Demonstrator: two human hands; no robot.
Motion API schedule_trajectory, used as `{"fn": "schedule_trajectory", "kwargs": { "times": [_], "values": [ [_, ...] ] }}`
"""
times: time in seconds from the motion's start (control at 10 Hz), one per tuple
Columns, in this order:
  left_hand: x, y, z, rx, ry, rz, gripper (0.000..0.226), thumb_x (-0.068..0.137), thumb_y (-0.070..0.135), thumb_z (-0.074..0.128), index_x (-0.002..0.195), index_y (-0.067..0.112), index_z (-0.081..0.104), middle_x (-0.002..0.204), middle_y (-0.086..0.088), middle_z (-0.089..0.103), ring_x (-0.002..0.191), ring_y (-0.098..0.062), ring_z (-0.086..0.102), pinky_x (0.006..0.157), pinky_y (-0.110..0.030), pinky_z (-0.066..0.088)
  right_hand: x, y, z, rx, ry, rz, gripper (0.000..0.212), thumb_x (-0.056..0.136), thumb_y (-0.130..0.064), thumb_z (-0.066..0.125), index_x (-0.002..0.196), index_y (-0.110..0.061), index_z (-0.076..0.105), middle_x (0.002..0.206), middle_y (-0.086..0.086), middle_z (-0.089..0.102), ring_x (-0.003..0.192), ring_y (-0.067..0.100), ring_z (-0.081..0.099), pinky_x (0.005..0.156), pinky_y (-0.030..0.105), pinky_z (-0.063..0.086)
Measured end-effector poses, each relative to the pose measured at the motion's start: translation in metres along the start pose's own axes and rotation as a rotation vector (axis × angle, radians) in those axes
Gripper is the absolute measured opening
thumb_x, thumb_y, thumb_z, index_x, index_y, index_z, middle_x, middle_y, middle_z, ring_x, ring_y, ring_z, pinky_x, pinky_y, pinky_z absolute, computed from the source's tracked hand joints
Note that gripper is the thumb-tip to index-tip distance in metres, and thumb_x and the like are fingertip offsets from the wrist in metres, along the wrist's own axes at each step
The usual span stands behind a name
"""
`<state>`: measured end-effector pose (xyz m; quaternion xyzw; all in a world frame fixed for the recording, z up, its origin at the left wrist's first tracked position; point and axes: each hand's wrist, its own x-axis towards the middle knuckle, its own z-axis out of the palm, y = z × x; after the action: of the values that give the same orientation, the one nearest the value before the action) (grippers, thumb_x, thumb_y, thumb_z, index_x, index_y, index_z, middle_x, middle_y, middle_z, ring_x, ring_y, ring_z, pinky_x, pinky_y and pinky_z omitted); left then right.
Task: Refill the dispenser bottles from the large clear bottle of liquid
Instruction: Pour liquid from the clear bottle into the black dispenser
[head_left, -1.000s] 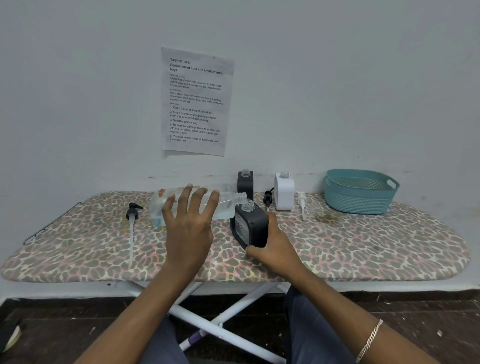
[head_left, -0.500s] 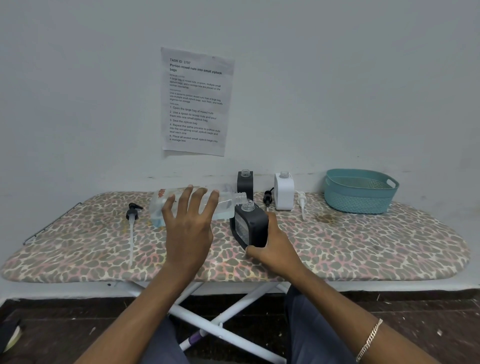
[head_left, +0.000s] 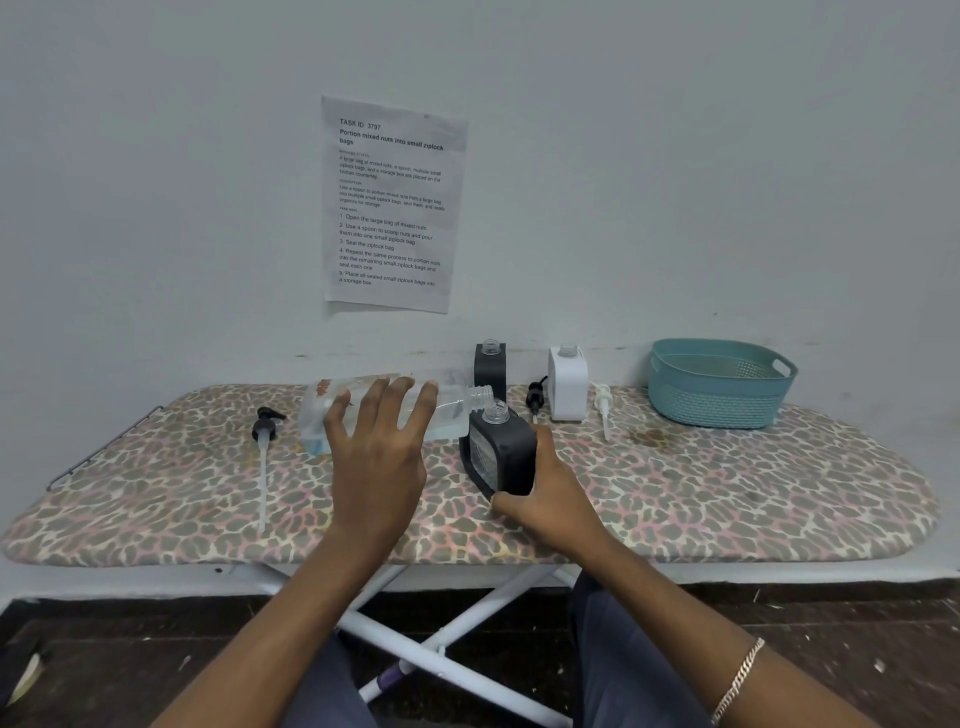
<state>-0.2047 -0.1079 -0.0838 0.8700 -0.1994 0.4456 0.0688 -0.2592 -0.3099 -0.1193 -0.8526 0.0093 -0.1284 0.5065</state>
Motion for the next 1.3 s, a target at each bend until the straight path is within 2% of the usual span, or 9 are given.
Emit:
{"fn": "schedule_trajectory", "kwargs": {
  "times": [0.1, 0.4, 0.6, 0.7, 1.0, 1.3],
  "values": [
    [-0.0003, -0.0002, 0.0002, -0.001, 0.002, 0.001, 0.074, 0.072, -0.012, 0.070, 0.140, 0.017, 0.061, 0.140, -0.012, 0.061, 0.134, -0.033, 0.057, 0.112, -0.062, 0.033, -0.0002, 0.0007, 0.0003, -0.007, 0.000, 0.000, 0.077, 0.080, -0.013, 0.077, 0.135, -0.039, 0.030, 0.107, 0.002, 0.070, 0.063, 0.019, 0.076, 0.049, 0.031, 0.059],
    [-0.0006, -0.0005, 0.0006, -0.009, 0.009, 0.001, 0.075, 0.072, -0.012, 0.070, 0.141, 0.017, 0.061, 0.139, -0.012, 0.062, 0.134, -0.033, 0.057, 0.113, -0.062, 0.032, 0.0012, 0.0032, 0.0005, -0.033, 0.007, -0.014, 0.078, 0.078, -0.017, 0.078, 0.135, -0.041, 0.031, 0.108, -0.002, 0.068, 0.070, 0.017, 0.076, 0.057, 0.036, 0.063],
    [-0.0005, -0.0004, 0.0012, -0.002, 0.008, 0.002, 0.074, 0.072, -0.012, 0.070, 0.140, 0.017, 0.062, 0.136, -0.010, 0.064, 0.134, -0.033, 0.057, 0.112, -0.062, 0.032, -0.0001, 0.0008, -0.0004, -0.026, 0.000, -0.011, 0.077, 0.081, -0.014, 0.077, 0.138, -0.038, 0.030, 0.106, 0.001, 0.069, 0.062, 0.018, 0.075, 0.048, 0.028, 0.056],
    [-0.0006, -0.0005, 0.0011, 0.005, 0.010, 0.006, 0.074, 0.072, -0.012, 0.070, 0.141, 0.017, 0.062, 0.136, -0.010, 0.064, 0.134, -0.034, 0.057, 0.112, -0.062, 0.032, 0.0002, 0.0013, -0.0002, -0.018, 0.002, -0.010, 0.078, 0.080, -0.013, 0.077, 0.136, -0.039, 0.031, 0.108, 0.001, 0.068, 0.063, 0.019, 0.076, 0.051, 0.036, 0.062],
    [-0.0004, -0.0008, 0.0018, 0.017, 0.001, 0.005, 0.075, 0.073, -0.010, 0.072, 0.142, 0.017, 0.061, 0.136, -0.009, 0.064, 0.134, -0.033, 0.057, 0.112, -0.062, 0.032, 0.0013, 0.0019, -0.0003, -0.013, 0.001, -0.018, 0.081, 0.080, -0.012, 0.078, 0.140, -0.038, 0.030, 0.111, -0.003, 0.067, 0.069, 0.014, 0.076, 0.054, 0.023, 0.057],
    [-0.0008, -0.0006, 0.0010, 0.015, 0.002, 0.006, 0.075, 0.072, -0.009, 0.073, 0.142, 0.017, 0.061, 0.136, -0.009, 0.064, 0.133, -0.033, 0.057, 0.112, -0.061, 0.031, 0.0020, 0.0024, 0.0002, -0.030, 0.005, -0.026, 0.079, 0.079, -0.015, 0.078, 0.135, -0.041, 0.029, 0.112, -0.003, 0.067, 0.073, 0.015, 0.075, 0.056, 0.024, 0.059]
  ]
}}
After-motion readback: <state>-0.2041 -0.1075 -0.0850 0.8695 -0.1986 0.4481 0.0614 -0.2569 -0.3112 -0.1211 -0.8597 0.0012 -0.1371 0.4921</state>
